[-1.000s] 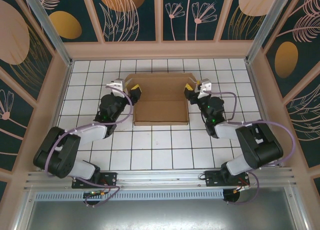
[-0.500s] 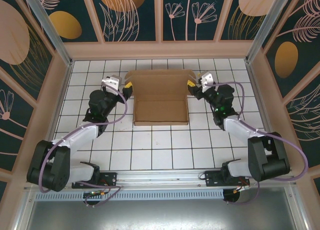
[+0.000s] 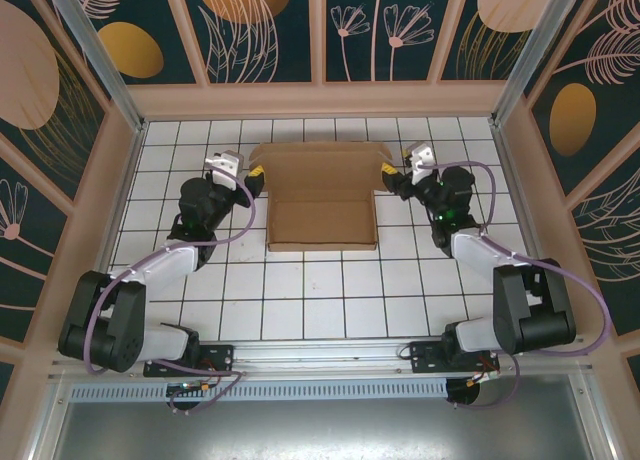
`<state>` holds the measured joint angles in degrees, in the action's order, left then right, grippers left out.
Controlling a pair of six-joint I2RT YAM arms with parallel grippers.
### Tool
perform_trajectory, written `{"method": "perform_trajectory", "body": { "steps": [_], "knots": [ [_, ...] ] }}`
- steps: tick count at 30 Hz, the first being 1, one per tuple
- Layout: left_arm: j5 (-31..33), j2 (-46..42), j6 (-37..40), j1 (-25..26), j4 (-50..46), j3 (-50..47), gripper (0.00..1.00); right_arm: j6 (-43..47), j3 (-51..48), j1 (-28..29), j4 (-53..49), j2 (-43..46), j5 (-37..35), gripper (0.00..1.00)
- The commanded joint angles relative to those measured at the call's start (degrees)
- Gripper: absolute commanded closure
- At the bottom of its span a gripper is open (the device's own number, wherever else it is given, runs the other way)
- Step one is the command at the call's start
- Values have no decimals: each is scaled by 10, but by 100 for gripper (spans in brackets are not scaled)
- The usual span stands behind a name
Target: Fold the paper box
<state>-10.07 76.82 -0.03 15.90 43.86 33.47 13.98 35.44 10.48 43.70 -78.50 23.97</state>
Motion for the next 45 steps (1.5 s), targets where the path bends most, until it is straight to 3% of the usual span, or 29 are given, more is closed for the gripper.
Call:
{"method": "perform_trajectory", "body": {
  "steps": [1, 6, 10, 16, 26, 28, 32, 35, 39, 45],
  "knots": [
    [-24, -24, -34, -4, 62, -15, 39, -56, 2, -1, 64, 34, 65, 38],
    [-17, -47, -70, -4, 75, -20, 34, -124, 1, -18, 83, 56, 33, 40],
    [-4, -36, -29, -5, 40, -26, 38, -77, -21, -20, 51, 43, 50, 41],
    [-24, 28, -33, -16, 51, -25, 43, -54, 0, -20, 7, -18, 68, 40],
    [-64, 72, 8, -16, -21, 59, 49, 9, 103, 5, -128, -68, 57, 54],
    [-70, 81, 12, -16, -35, 70, 52, 18, 113, 7, -144, -72, 56, 59],
    [-83, 92, 21, -17, -55, 80, 72, 41, 132, 19, -183, -76, 35, 75],
    [-80, 92, 28, -16, -67, 80, 80, 58, 143, 29, -214, -80, 13, 80],
    [-77, 87, 28, -16, -74, 79, 82, 73, 152, 37, -246, -83, -6, 77],
    [-63, 79, 27, -16, -84, 77, 76, 70, 152, 37, -254, -78, -9, 72]
  ]
}}
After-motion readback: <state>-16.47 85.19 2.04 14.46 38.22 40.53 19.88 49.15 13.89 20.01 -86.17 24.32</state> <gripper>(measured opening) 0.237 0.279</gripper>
